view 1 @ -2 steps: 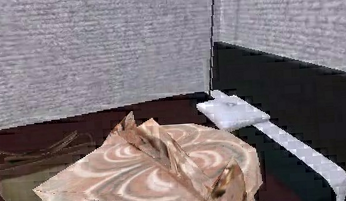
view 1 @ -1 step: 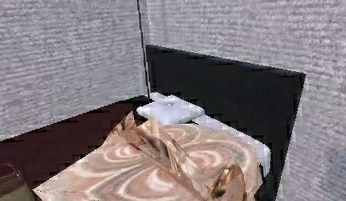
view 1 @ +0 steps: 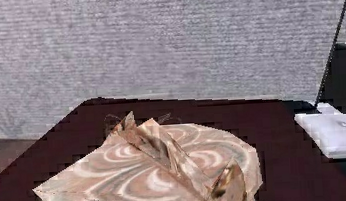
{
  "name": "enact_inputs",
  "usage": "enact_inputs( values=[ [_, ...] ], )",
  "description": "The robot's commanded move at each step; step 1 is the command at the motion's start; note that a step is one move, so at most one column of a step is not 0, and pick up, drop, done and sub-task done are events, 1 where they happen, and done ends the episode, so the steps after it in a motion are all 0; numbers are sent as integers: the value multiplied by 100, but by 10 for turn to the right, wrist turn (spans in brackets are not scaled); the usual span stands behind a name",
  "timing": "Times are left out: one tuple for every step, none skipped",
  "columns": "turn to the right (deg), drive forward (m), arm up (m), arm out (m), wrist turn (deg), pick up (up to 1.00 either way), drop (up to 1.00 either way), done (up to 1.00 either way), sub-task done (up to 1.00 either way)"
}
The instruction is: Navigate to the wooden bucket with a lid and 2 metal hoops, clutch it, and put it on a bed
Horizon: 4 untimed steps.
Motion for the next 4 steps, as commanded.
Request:
enact_inputs(
  values=[
    [-270,0,0,0,0,0,0,0,0],
    [450,0,0,0,0,0,0,0,0],
    [300,0,0,0,0,0,0,0,0],
    [-450,0,0,0,0,0,0,0,0]
  ],
)
